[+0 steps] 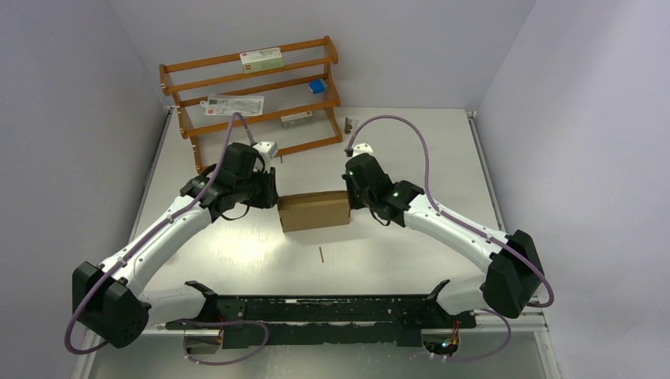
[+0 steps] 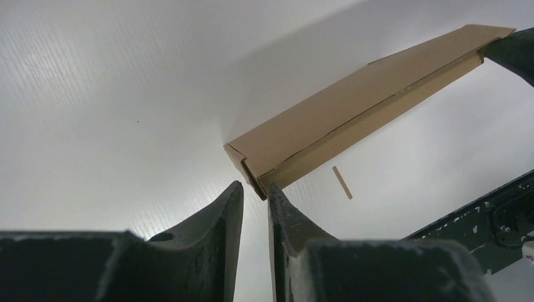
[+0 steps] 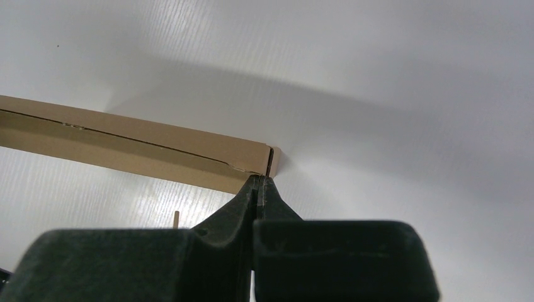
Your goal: Fold the paper box
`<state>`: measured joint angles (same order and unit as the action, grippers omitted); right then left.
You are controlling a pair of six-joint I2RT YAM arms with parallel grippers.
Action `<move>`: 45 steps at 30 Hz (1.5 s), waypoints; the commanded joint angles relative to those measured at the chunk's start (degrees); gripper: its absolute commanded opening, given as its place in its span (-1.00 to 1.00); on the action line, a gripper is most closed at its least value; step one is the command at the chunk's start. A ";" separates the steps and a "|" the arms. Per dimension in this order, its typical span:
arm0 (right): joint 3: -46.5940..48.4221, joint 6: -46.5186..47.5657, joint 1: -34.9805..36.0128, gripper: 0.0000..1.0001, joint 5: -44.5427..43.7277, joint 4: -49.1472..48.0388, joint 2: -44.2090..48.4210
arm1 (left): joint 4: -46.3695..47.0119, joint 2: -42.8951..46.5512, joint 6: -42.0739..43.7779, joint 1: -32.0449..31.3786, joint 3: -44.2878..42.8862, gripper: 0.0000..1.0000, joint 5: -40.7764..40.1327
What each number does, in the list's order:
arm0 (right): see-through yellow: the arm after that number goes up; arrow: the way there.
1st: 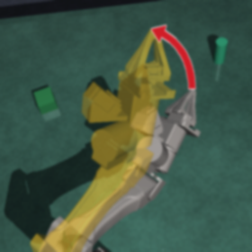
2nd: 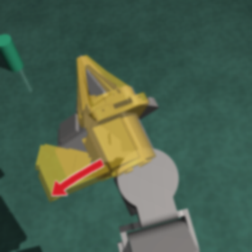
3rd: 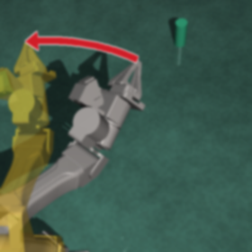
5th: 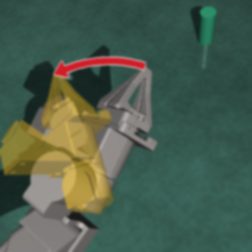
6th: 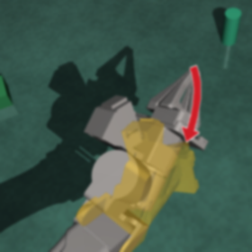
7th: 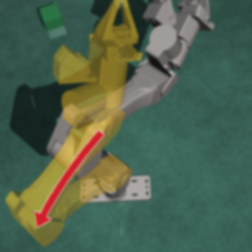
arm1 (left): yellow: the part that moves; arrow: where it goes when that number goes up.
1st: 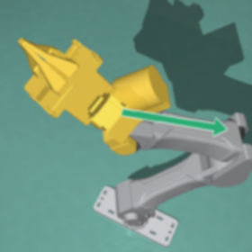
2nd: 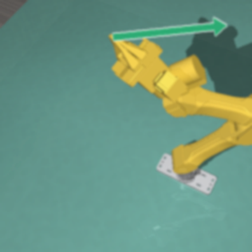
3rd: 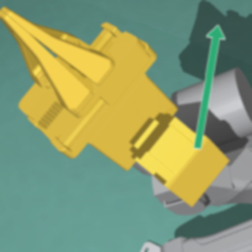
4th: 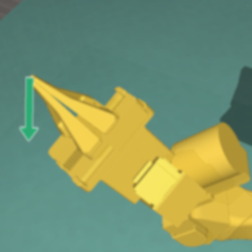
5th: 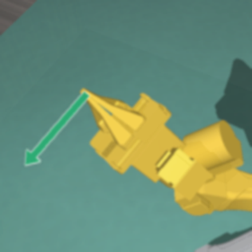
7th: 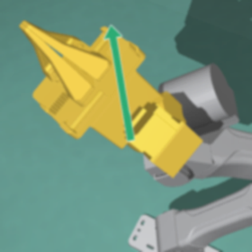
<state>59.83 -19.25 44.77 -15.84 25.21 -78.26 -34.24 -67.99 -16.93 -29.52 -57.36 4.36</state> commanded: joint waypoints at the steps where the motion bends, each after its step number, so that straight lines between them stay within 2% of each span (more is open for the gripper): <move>1: -1.12 0.04 0.54 -1.00 1.07 1.38 -0.21 | -1.62 -0.04 0.92 -0.45 -1.37 -0.45 2.89; 10: -1.30 -0.15 0.53 -1.00 1.41 1.48 -0.53 | -0.32 -1.04 1.29 -0.45 -1.10 -0.45 2.71; 19: -1.64 -0.43 0.46 -1.00 1.33 1.77 -0.01 | -0.71 -1.92 2.14 -0.45 -1.44 -0.62 1.21; 28: -1.24 -0.14 0.48 -1.00 1.77 1.48 -0.65 | -2.36 -1.80 2.87 -0.46 -2.52 -0.66 -0.31; 45: -3.61 -1.64 0.51 -1.00 1.79 -1.00 0.33 | 5.24 2.71 -3.46 -0.80 8.37 -0.74 0.99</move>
<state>58.52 -19.46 44.82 -14.79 23.35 -78.19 -30.79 -66.85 -18.83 -29.78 -51.59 5.56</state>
